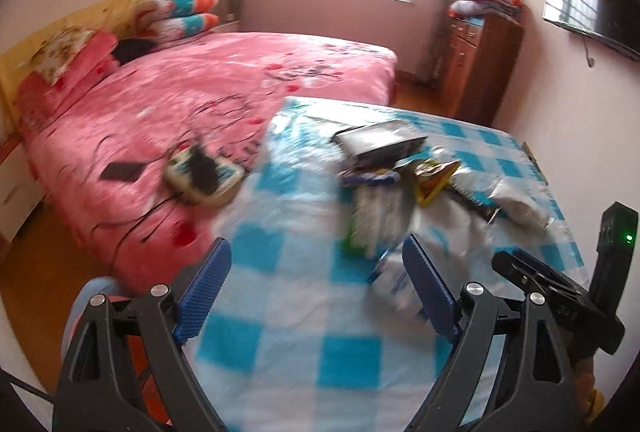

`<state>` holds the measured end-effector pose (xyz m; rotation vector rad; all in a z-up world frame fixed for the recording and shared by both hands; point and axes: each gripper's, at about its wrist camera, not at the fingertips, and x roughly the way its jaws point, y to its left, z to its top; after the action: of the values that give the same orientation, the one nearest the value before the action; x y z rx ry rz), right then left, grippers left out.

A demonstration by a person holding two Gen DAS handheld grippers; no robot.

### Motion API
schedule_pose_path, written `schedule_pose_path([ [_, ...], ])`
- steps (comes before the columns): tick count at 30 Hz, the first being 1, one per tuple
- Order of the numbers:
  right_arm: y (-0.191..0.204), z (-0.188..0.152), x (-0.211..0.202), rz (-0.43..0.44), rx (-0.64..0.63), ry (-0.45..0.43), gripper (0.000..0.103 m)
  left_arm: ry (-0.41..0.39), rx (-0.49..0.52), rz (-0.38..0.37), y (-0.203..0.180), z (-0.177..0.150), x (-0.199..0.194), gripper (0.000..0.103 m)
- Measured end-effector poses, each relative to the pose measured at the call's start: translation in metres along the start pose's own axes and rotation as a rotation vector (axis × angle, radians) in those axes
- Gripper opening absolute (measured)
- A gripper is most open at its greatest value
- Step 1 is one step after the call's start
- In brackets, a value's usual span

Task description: Collect trash

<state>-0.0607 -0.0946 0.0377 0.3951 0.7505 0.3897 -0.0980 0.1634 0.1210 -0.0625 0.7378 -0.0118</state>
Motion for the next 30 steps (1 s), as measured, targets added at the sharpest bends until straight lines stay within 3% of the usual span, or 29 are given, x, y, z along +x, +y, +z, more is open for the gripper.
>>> schedule_pose_path([
  [10, -0.064, 0.056, -0.016, -0.161, 0.015, -0.036, 0.094, 0.041, 0.044, -0.062, -0.047, 0.059, 0.107, 0.088],
  [14, -0.081, 0.083, -0.002, -0.185, 0.017, -0.010, 0.094, 0.072, -0.047, -0.069, -0.047, 0.086, 0.151, 0.088],
  [21, -0.081, 0.125, 0.046, -0.187, -0.031, 0.052, 0.094, 0.119, -0.232, -0.009, -0.024, 0.125, 0.215, 0.087],
  [23, -0.078, 0.133, 0.063, -0.181, -0.045, 0.075, 0.093, 0.135, -0.255, 0.005, -0.019, 0.133, 0.231, 0.085],
  [28, -0.070, 0.147, 0.101, -0.201, -0.081, 0.120, 0.078, 0.223, -0.280, 0.026, -0.010, 0.140, 0.267, 0.065],
  [30, -0.071, 0.150, 0.115, -0.203, -0.074, 0.142, 0.075, 0.249, -0.291, 0.008, -0.008, 0.140, 0.276, 0.063],
])
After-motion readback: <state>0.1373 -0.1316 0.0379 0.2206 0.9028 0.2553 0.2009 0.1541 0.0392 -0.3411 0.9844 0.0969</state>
